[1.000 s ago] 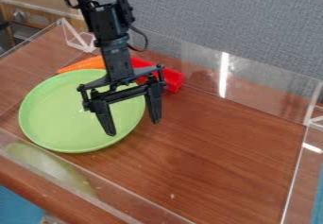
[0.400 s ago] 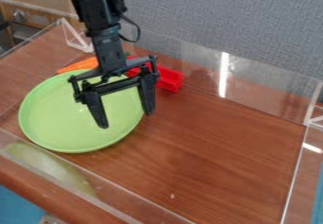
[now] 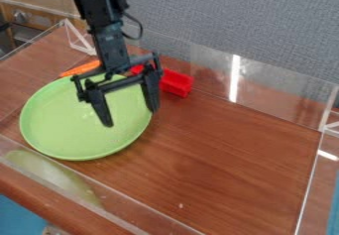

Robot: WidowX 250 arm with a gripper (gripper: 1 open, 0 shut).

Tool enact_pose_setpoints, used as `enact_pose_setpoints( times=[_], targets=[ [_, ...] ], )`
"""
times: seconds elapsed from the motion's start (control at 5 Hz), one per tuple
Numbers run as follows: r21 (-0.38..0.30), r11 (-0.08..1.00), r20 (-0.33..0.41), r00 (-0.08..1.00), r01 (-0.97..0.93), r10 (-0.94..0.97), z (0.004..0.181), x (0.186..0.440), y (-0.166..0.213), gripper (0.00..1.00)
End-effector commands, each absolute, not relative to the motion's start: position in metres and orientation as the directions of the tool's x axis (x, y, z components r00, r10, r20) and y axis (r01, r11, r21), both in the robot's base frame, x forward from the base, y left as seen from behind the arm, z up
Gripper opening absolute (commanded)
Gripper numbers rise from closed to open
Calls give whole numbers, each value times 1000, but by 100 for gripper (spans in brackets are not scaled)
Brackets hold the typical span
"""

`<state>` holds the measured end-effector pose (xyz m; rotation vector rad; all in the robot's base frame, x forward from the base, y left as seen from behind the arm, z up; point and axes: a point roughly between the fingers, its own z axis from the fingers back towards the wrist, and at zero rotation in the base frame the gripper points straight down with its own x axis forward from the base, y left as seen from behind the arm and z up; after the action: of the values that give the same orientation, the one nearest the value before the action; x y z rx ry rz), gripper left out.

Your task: Put the red object on the green plate

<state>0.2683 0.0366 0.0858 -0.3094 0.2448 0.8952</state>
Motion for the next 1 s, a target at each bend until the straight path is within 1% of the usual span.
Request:
enact_pose_setpoints(
  times=[0.0,0.2,0.4,0.6,0.8],
  targets=[
    [-208,475,-315,518,-855,795,101,290,45,100],
    [-216,451,-323,500,-866,804,97,309,26,100],
    [-231,451,-317,505,-862,802,94,331,2,100],
    [-246,480,-312,538,-842,783,96,346,6,100],
    [-254,463,-290,524,-849,801,93,358,22,100]
  ],
)
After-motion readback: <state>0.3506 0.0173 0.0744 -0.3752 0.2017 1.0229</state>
